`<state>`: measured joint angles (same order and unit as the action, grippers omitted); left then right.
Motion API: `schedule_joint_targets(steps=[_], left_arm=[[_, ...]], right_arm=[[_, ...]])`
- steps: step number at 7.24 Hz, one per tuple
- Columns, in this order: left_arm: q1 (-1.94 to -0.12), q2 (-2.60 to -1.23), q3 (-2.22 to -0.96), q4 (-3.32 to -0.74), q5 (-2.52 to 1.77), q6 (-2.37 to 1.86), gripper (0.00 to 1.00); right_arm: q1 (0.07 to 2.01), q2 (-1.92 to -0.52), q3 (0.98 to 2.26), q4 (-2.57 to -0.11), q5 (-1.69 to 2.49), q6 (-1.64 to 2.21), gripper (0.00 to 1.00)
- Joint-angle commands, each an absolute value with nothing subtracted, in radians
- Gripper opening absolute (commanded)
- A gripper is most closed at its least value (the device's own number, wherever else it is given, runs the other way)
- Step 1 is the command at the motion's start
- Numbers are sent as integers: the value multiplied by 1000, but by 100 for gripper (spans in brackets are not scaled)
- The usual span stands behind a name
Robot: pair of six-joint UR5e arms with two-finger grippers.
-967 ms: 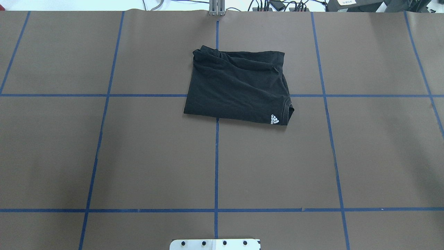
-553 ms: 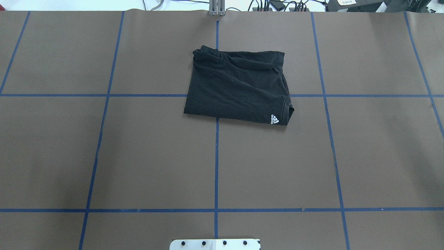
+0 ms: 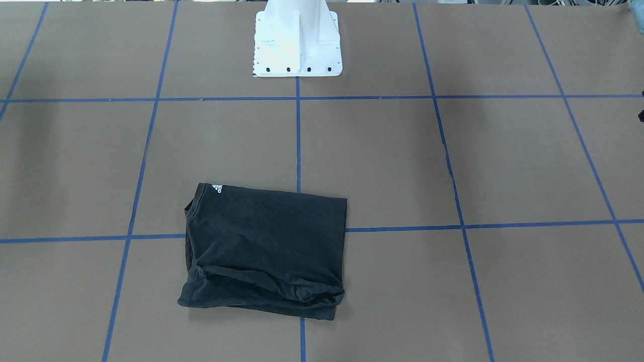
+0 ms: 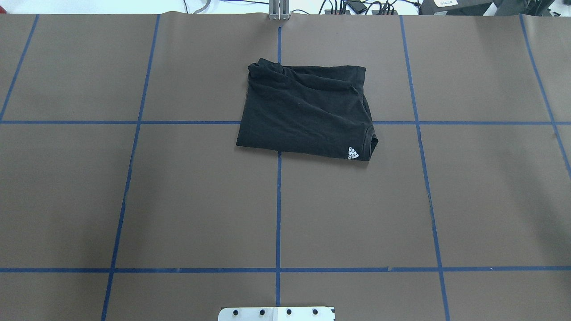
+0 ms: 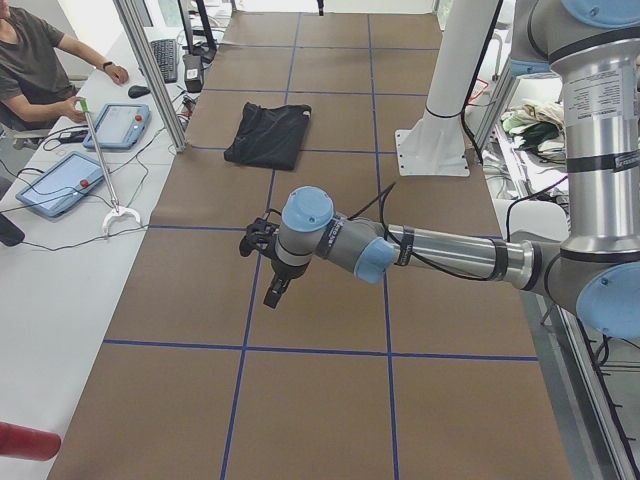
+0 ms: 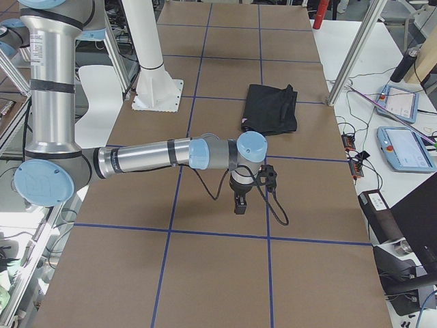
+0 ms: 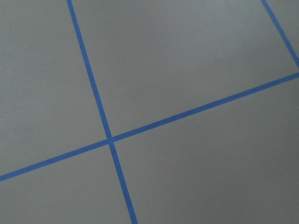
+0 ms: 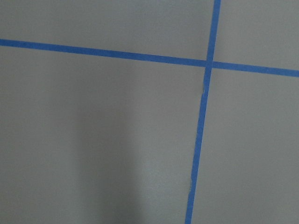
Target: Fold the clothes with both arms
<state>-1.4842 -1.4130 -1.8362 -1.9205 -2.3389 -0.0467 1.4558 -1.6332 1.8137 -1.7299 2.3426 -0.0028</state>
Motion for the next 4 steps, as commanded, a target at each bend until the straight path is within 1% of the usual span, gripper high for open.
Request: schedule_joint_targets(steps=[1, 4], left_arm=[[-1482, -1437, -1799, -1924, -2345, -46, 99], [-1482, -1445, -1801, -1921, -2344, -41, 99]], right_arm=[[1456, -1628, 1822, -1729, 2348, -2, 100], [1456, -1621, 1821, -1729, 2352, 8, 100]])
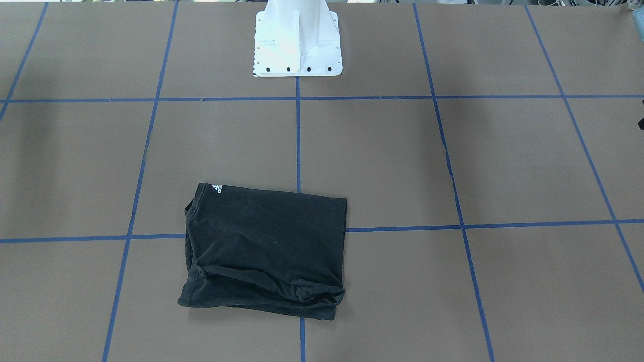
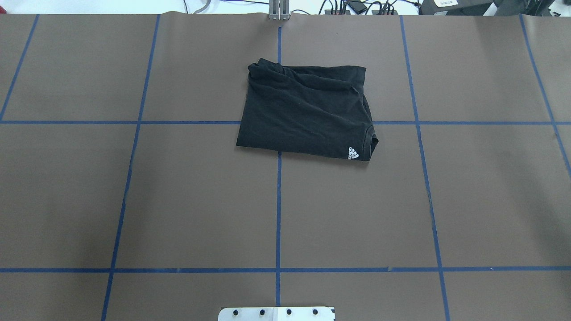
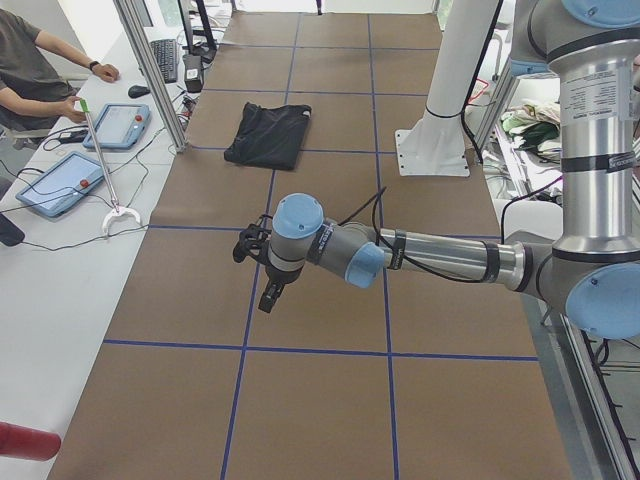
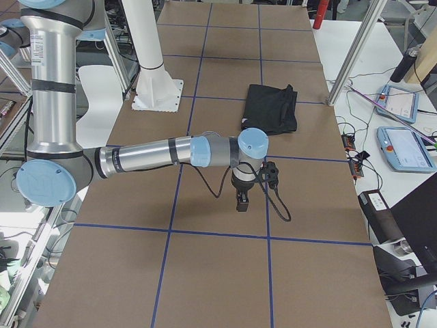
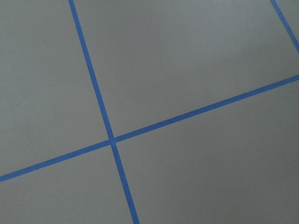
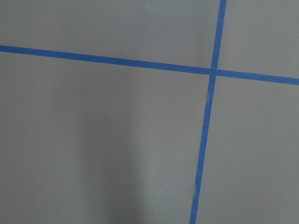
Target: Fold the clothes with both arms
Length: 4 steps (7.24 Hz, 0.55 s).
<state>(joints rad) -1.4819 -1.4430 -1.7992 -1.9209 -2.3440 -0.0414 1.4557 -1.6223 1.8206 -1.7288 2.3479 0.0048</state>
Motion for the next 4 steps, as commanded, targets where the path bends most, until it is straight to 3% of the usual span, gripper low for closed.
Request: schedule_joint_targets(steps=[1, 4], left_arm=[[-1482, -1445, -1804, -1922, -2345, -41, 99], [-1482, -1445, -1813, -1924, -2345, -43, 99]], right_arm=[[1456, -1621, 1822, -1730, 2353, 9, 100], [1456, -1620, 1824, -1729, 2353, 12, 100]])
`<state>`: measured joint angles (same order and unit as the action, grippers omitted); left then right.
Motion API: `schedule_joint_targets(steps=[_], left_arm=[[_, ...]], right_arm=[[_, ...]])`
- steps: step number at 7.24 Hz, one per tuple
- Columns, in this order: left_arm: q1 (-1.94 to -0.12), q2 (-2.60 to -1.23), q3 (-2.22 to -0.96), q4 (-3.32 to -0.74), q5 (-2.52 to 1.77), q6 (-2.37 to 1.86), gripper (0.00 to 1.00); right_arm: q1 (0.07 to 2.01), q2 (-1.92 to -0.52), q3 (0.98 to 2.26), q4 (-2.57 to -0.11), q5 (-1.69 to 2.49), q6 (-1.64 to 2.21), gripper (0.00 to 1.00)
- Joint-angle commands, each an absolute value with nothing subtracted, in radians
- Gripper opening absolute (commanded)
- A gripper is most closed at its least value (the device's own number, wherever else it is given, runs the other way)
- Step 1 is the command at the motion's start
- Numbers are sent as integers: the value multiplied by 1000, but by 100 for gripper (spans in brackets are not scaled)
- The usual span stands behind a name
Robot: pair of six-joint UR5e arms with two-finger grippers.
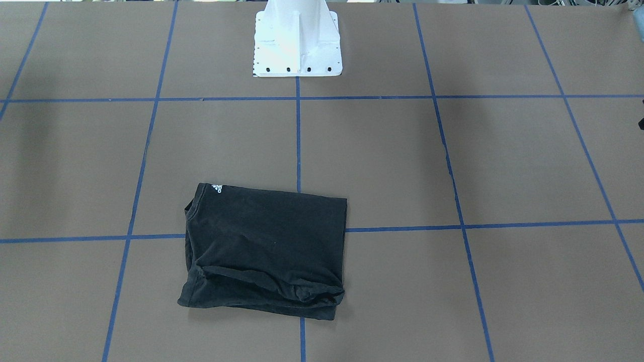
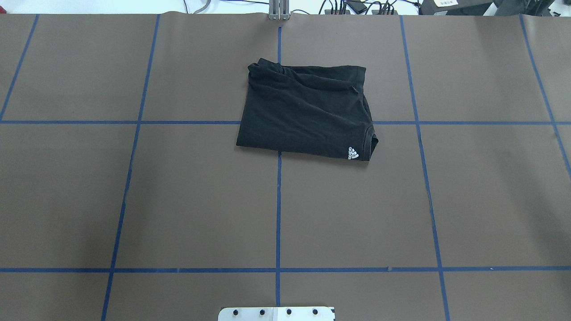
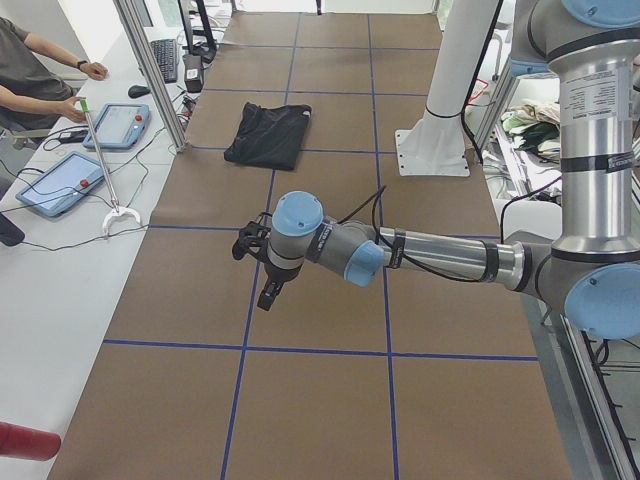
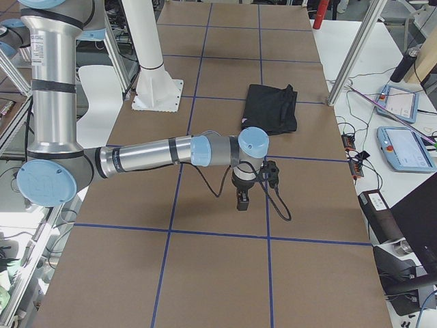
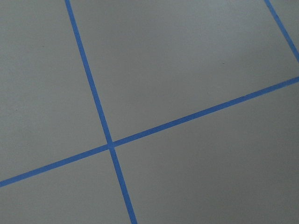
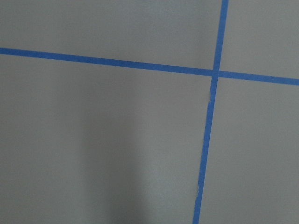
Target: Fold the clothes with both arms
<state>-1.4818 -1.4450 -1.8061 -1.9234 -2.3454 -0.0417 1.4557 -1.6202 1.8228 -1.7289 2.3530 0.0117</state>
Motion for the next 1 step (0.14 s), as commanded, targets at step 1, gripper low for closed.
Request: schedule_joint_targets(steps=[1], left_arm=[[-1482, -1445, -1819, -1924, -2345, -41, 99]], right_arm=[[1454, -1620, 1821, -1730, 2353, 12, 100]])
